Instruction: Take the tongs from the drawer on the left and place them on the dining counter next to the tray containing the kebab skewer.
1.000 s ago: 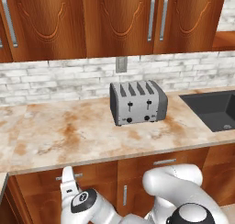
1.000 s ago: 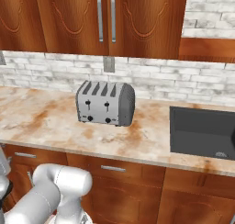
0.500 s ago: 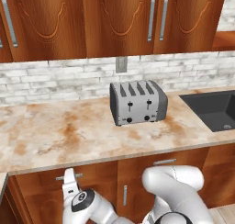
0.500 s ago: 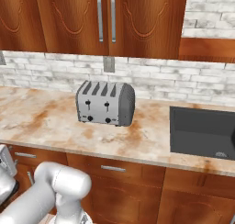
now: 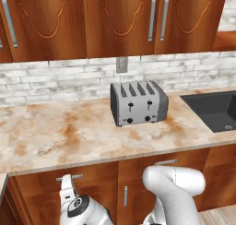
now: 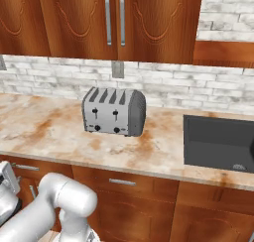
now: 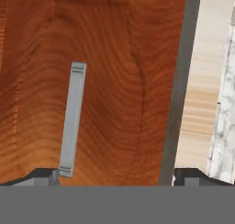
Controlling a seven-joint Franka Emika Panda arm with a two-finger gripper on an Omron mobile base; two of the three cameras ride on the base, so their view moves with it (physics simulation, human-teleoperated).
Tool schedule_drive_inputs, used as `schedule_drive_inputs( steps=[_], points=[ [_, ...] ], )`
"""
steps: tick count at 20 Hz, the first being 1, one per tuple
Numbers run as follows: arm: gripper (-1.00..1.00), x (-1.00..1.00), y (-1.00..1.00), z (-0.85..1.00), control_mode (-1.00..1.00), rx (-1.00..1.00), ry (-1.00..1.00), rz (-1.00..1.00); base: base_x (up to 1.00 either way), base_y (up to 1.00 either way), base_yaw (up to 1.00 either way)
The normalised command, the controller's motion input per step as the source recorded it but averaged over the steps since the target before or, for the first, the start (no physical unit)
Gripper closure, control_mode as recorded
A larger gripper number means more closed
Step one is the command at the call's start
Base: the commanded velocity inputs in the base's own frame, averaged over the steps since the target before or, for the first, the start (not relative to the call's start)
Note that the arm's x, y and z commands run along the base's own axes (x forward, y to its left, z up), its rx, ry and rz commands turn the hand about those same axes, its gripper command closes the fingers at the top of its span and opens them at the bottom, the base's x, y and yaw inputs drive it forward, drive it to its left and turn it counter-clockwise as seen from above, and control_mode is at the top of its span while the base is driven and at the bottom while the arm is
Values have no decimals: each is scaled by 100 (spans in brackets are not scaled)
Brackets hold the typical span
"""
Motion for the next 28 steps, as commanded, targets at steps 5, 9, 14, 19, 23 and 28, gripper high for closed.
schedule_drive_inputs(
  steps=[5,9,14,19,23,28],
  points=[
    [-100,6,27,-37,-100,0,0,0,0,0,0],
    [-100,20,19,-24,-100,0,0,-1,0,0,0],
    [-100,30,10,-15,-100,0,0,-1,0,0,0],
    [-100,28,5,-3,-100,0,0,-1,0,0,0],
    [-100,26,3,-2,-100,0,0,0,0,0,0],
    [-100,22,5,-1,-100,0,0,-1,0,0,0]
  ],
)
